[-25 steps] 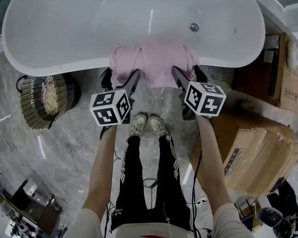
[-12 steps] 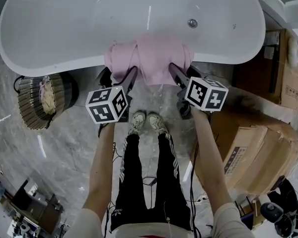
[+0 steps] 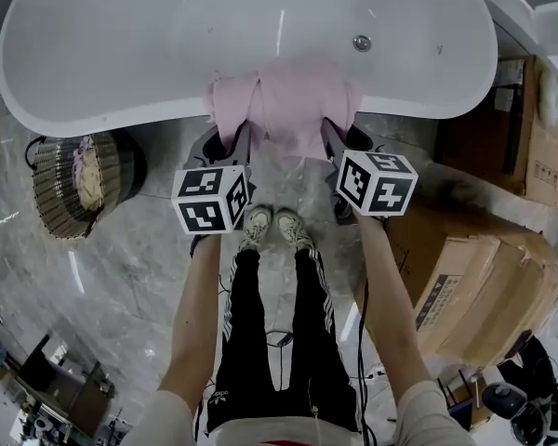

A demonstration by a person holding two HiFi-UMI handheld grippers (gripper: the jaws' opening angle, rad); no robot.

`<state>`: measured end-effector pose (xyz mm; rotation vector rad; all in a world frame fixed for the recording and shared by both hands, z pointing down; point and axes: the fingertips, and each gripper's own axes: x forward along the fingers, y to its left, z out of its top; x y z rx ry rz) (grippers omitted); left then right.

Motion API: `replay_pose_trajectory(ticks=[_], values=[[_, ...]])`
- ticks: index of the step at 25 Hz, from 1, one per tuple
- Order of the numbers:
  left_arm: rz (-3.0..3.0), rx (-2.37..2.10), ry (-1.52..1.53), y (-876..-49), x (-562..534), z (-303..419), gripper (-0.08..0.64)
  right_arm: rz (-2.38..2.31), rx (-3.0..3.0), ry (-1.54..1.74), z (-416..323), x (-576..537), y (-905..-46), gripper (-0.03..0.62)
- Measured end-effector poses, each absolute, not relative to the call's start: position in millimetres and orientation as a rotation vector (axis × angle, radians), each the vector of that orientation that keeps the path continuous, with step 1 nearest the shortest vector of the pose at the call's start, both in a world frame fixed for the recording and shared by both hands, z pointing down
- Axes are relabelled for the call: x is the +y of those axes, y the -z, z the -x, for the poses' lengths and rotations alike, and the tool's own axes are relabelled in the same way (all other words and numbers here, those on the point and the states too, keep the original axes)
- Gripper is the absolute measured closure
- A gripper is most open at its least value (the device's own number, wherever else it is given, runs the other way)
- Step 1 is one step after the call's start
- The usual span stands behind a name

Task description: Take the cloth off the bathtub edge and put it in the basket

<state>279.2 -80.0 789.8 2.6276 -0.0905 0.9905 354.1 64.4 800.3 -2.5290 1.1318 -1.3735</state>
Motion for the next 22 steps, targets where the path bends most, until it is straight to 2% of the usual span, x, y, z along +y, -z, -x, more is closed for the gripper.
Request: replay_pose_trajectory(ticks=[6,12,17,22], values=[[-2.724,-0.095,-0.982,-768.9,-78.8,-280.6,0.495,2.645,1.148,1.309,-354.9,67.0,-782.6,0.505],[-2.768,-0.093,-0.882,-716.4,-77.3,-291.1,0.499,2.756,1.174,1.189,-363.8,67.7,-726.5,0.508],[-2.821,-0.120,-0.766,-641.4,-86.9,-305.8,0.499,2.812,1.195,1.055,-379.7,56.3,-651.5,0.508],[-2.891,-0.169,-0.605,-529.4,-102.3,-313.3,0.499,2.860,1.224,0.865,-389.3,38.6,-540.8,0.508]])
